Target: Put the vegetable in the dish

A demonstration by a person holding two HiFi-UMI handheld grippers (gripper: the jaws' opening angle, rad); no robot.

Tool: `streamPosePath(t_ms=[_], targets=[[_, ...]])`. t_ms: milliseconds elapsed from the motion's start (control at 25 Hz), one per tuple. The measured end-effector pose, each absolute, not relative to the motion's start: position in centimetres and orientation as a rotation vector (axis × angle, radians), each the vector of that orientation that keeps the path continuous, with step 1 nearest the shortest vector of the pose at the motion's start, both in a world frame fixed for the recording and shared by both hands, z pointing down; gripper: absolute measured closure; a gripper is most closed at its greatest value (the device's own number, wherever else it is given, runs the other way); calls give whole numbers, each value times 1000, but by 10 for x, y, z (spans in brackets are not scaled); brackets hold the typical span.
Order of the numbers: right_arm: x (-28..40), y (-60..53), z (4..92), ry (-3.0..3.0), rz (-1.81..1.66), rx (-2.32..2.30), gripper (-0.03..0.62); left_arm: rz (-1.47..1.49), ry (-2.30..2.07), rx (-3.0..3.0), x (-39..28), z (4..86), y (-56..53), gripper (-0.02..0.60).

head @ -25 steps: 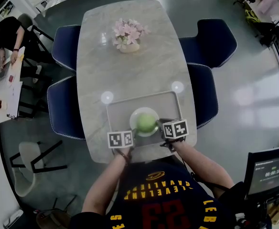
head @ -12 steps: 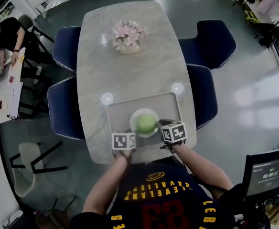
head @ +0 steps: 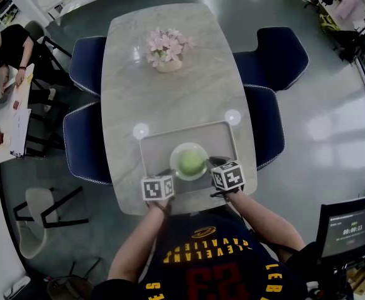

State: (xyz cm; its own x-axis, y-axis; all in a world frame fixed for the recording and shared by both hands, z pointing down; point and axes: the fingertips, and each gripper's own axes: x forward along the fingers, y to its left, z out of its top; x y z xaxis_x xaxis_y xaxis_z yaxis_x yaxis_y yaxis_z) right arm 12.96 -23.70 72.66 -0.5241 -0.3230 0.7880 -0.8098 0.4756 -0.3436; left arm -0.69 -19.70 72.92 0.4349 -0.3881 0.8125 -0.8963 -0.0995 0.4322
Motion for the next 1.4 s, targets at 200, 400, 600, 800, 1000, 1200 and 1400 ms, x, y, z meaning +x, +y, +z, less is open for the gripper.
streamPosePath(t_ms=[200, 400, 600, 800, 1000, 1200, 1400], targets=[[135, -237, 712, -2127, 1100, 985, 588, 335, -1090, 1671, -3, 705, -200, 578], [135, -237, 682, -2284, 1207, 1009, 588, 145, -1083, 1705, -5, 673, -199, 580], [137, -226, 645, -2355, 1286, 1029, 588, -6, -1045, 1726, -6, 631, -191, 580], [136, -226, 591, -2477, 1332, 1047, 588, -110, -1031, 1772, -4, 587, -192, 580], [131, -231, 536, -2642, 1213, 1039, 588, -127, -1040, 1909, 3, 543, -199, 580], [125, -221, 490, -2744, 1153, 1029, 588, -197, -993, 1968, 13, 498, -193, 580], [122, -214, 471, -2831, 1144, 1048, 588, -268, -930, 1975, 33, 477, -193, 580]])
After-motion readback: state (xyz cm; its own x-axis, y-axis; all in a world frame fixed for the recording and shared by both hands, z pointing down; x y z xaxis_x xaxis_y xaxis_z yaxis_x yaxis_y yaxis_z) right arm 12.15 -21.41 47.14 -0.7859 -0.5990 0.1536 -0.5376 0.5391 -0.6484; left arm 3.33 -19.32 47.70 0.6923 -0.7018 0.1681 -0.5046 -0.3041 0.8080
